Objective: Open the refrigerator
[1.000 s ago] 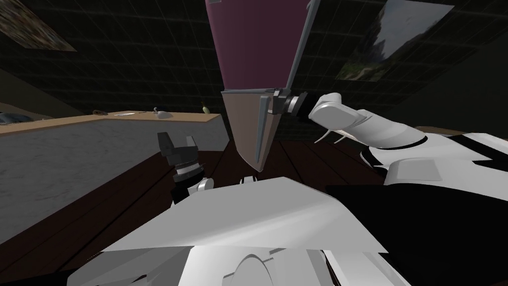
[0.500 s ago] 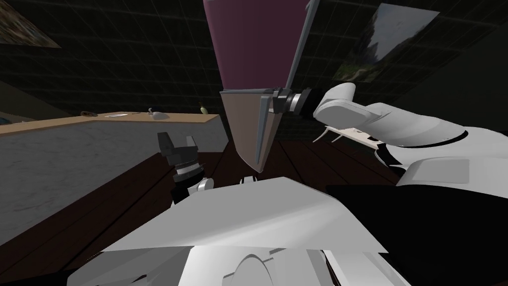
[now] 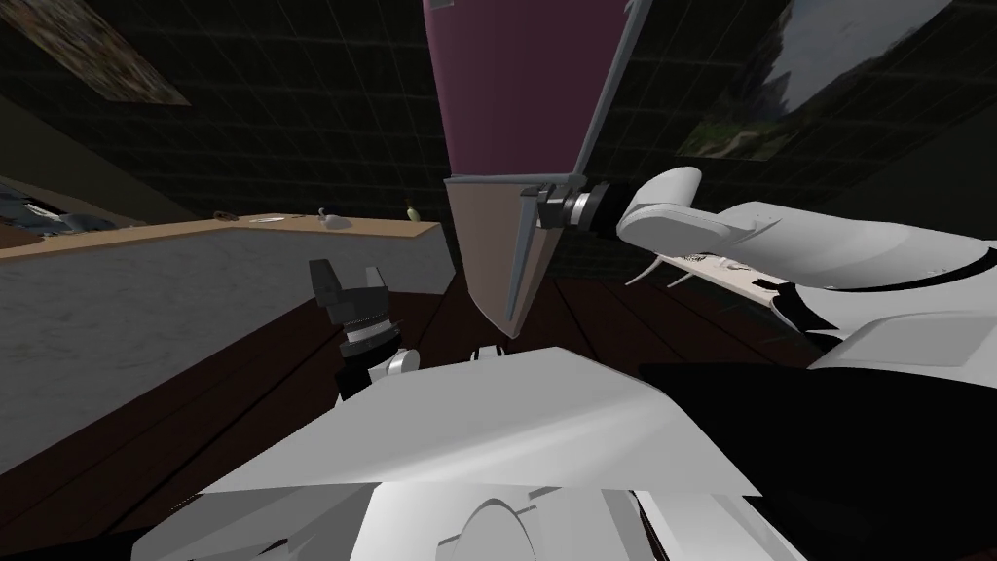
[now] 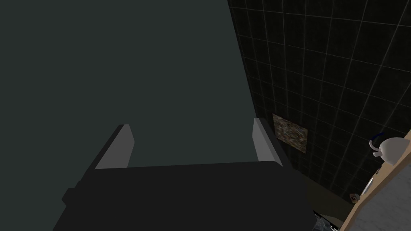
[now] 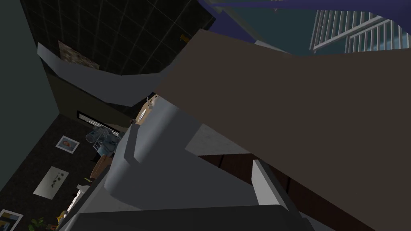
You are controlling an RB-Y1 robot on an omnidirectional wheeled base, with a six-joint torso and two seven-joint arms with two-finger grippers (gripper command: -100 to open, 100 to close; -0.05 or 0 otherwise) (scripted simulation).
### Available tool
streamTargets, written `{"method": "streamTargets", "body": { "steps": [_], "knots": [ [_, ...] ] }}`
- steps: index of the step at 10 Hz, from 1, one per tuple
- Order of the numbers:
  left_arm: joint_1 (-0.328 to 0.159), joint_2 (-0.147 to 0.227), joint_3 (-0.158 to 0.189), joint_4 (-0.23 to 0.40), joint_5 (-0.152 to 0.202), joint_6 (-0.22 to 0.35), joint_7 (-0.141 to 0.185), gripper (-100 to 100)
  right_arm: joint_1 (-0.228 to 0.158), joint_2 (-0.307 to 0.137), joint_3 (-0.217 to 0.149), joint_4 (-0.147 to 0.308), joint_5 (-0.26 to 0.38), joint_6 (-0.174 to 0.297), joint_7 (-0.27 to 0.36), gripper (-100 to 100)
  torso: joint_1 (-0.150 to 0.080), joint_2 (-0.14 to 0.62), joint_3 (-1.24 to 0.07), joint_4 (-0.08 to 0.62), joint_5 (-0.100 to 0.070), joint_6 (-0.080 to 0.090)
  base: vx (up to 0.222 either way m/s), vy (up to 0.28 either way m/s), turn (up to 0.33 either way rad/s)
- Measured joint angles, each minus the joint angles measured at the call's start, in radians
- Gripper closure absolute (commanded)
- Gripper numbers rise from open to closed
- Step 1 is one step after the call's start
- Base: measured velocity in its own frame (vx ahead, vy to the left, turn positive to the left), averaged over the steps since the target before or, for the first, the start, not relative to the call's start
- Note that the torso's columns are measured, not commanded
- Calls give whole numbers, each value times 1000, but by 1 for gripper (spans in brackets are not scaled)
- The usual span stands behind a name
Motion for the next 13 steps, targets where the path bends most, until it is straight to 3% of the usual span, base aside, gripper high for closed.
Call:
{"method": "streamTargets", "body": {
  "steps": [1,3,4,6,8,9,10,12,13],
  "knots": [
    [0,0,0,0,0,0,0,0,5,-27,11,11,-33,24,24,-100,4,-3,-2,0,1,1,-24,-13,-17],
    [0,0,0,0,0,0,0,0,32,-71,32,31,-93,63,44,-100,6,-6,-5,-4,2,-2,-96,-61,428],
    [0,0,0,0,0,0,0,0,42,-84,48,40,-79,74,22,-100,5,-6,-4,-3,2,-2,-70,-38,159],
    [1,0,0,0,0,0,0,0,70,-135,56,44,-123,120,44,-100,5,-7,-5,-1,1,2,1,6,-37],
    [1,0,0,0,0,0,0,0,72,-143,58,45,-167,128,68,-100,5,-6,-6,-1,1,0,-38,-20,185],
    [0,0,0,0,0,0,0,0,102,-187,75,64,-214,169,96,-100,1,-7,-6,-7,-2,-1,-132,-53,463],
    [0,0,0,0,0,0,0,0,122,-223,94,73,-200,208,66,-100,-1,-10,-6,-8,-3,-1,-72,-30,209],
    [1,0,0,0,0,0,0,0,131,-245,100,81,-272,224,112,-100,-3,-10,-7,-5,-5,4,-53,-27,160],
    [0,0,0,0,0,0,0,0,148,-280,116,98,-327,248,147,-100,-6,-9,-9,-7,-5,3,-126,-62,489]
  ]
}}
